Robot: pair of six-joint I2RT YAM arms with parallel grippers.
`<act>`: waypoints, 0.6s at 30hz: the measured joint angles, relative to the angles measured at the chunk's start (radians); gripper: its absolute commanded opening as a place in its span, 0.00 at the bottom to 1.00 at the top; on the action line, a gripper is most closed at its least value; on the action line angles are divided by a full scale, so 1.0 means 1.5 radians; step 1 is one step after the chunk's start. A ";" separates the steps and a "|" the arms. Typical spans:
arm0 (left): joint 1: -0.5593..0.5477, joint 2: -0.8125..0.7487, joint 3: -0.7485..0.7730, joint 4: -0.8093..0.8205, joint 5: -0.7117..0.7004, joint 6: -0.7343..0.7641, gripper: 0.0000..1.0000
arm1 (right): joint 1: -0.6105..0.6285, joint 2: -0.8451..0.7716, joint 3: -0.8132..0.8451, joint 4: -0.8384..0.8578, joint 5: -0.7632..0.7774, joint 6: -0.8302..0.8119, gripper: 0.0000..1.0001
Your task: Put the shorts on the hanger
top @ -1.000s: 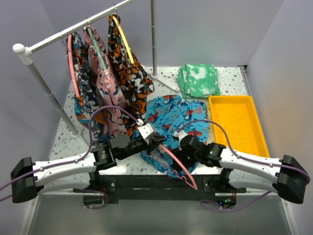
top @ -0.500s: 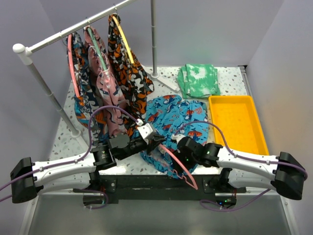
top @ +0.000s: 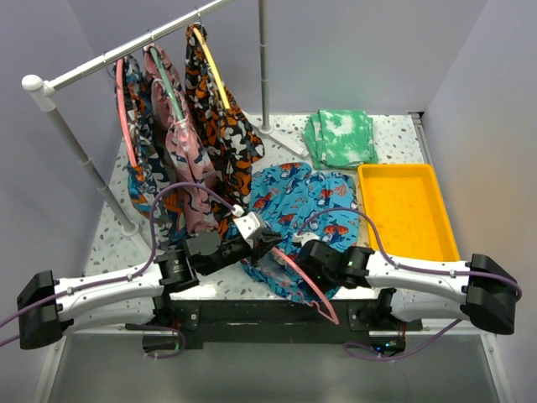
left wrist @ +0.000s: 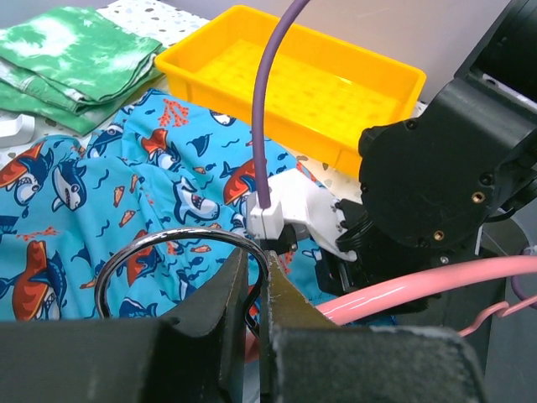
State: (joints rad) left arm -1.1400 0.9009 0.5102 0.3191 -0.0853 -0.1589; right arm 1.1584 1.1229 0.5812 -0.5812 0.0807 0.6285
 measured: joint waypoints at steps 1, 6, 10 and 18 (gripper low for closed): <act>0.000 -0.001 -0.001 0.000 -0.001 0.000 0.00 | 0.000 -0.002 0.002 -0.004 0.007 0.003 0.17; 0.000 -0.005 -0.001 0.001 -0.017 0.004 0.00 | 0.000 -0.047 0.024 -0.053 0.044 0.014 0.00; 0.000 -0.016 -0.009 0.011 -0.053 0.004 0.00 | 0.000 -0.121 0.040 -0.092 0.077 0.023 0.00; 0.000 -0.019 -0.017 0.042 -0.176 0.002 0.00 | 0.000 -0.197 0.045 -0.152 0.110 0.070 0.00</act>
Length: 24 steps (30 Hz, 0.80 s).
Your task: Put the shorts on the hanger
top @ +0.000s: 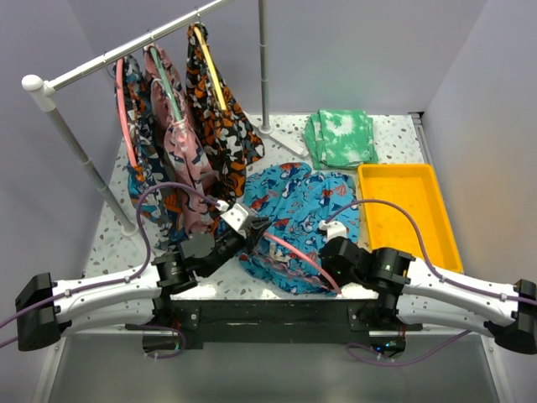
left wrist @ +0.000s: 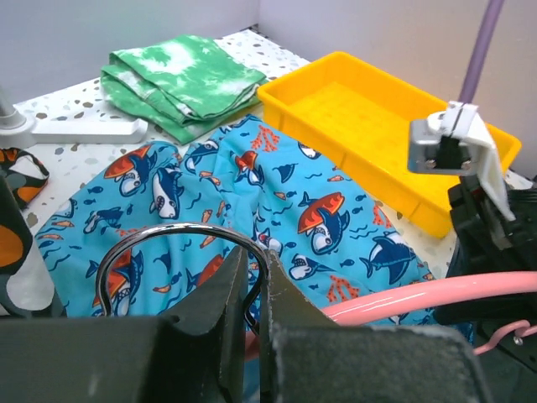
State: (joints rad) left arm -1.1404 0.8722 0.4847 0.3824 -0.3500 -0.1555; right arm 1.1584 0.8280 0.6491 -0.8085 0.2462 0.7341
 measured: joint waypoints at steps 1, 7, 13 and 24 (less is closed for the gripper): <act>0.000 0.000 -0.004 0.008 -0.009 -0.001 0.00 | 0.000 -0.010 0.000 -0.005 0.004 0.009 0.00; -0.008 0.000 -0.020 0.074 -0.028 -0.012 0.00 | -0.001 -0.092 0.026 -0.050 0.057 0.066 0.00; -0.011 -0.005 -0.030 0.122 -0.037 -0.014 0.00 | -0.001 -0.119 0.064 -0.099 0.106 0.120 0.00; -0.005 -0.049 -0.081 0.137 -0.121 0.007 0.00 | 0.000 -0.205 0.098 -0.206 0.140 0.180 0.00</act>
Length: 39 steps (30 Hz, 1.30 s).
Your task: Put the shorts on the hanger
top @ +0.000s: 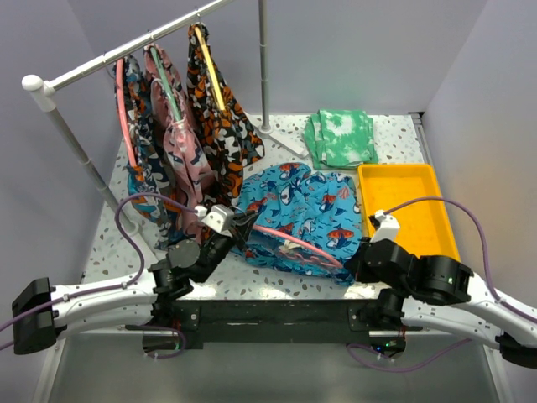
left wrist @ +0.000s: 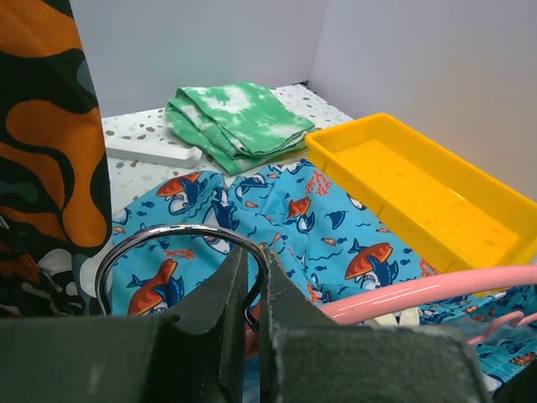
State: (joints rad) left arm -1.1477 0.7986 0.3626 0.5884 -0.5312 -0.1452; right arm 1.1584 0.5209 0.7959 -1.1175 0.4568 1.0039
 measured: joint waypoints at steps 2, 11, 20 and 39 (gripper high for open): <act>0.000 0.000 0.000 -0.002 -0.005 0.000 0.00 | 0.000 0.000 0.010 -0.008 0.001 0.005 0.00; 0.000 0.015 0.000 -0.002 -0.016 0.005 0.00 | 0.000 0.034 0.077 -0.037 0.019 0.011 0.00; 0.000 0.038 0.001 0.000 -0.024 0.005 0.00 | 0.000 0.108 0.146 -0.042 0.032 -0.015 0.00; -0.119 0.176 0.138 -0.025 -0.185 0.010 0.00 | 0.000 0.216 0.255 -0.033 0.076 -0.083 0.00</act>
State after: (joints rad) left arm -1.3266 1.0630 0.5694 0.5514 -0.8085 -0.1295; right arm 1.1584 0.8448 1.1790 -1.1675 0.5705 0.8799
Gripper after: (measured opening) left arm 0.097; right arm 0.014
